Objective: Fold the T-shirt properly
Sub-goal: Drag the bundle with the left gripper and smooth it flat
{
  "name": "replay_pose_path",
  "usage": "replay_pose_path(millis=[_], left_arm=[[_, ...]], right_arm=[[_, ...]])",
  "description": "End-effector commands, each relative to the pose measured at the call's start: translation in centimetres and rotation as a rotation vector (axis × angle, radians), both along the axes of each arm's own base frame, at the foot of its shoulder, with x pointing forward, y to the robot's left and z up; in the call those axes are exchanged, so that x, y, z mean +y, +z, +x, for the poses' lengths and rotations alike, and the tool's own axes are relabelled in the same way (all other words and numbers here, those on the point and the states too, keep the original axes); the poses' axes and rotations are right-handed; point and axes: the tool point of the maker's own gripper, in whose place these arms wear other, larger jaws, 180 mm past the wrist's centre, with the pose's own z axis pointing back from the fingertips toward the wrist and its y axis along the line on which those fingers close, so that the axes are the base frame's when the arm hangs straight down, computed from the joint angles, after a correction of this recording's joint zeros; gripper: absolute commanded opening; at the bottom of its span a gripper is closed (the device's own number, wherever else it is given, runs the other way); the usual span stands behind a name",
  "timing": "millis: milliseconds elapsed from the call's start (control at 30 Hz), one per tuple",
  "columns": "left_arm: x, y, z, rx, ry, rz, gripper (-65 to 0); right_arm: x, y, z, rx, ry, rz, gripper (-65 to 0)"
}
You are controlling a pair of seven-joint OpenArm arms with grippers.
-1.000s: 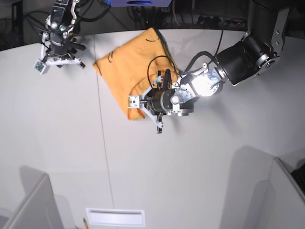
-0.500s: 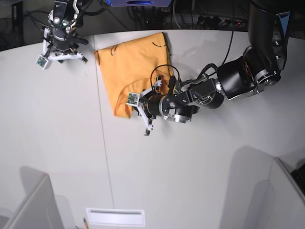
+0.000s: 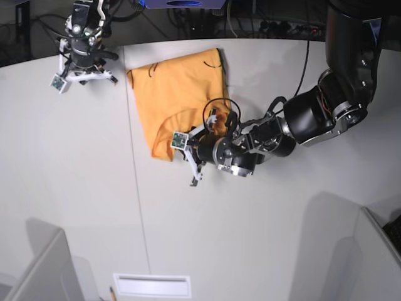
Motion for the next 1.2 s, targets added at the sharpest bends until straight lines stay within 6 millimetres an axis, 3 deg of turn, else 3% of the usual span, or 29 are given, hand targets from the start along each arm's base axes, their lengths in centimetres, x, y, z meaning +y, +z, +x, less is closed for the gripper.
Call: replay_pose_path(millis=[0,233,533,767,967,1167], left_arm=[[2.4,-0.4,1.9,-0.049,0.006,0.121,-65.0],[-0.2,-0.3,1.2,-0.021,-0.022,0.095,-65.0],[-2.6,-1.0,0.9,0.005,-0.015,0.09,-65.0],[-3.2,-0.3,1.1,0.033,0.009,0.052,-65.0],[-4.5,2.9,3.0,0.086,0.082,-0.058,-65.0],[-5.4,5.1,4.5,0.085,0.105,-0.107,-28.5]], right_arm=[[0.6,0.1,0.2,-0.011,0.014,0.001,-65.0],[4.8,-1.3,1.2,0.005,0.11,0.069,-65.0],[7.4,-2.1,1.6,0.019,0.172,0.102,-65.0],[7.3,-2.1,1.9,0.014,0.174,0.098,-65.0],[7.3,-2.0,2.0,0.013,0.178,0.098,-65.0],[7.5,-2.1,1.9,0.015,0.182,0.101,-65.0]])
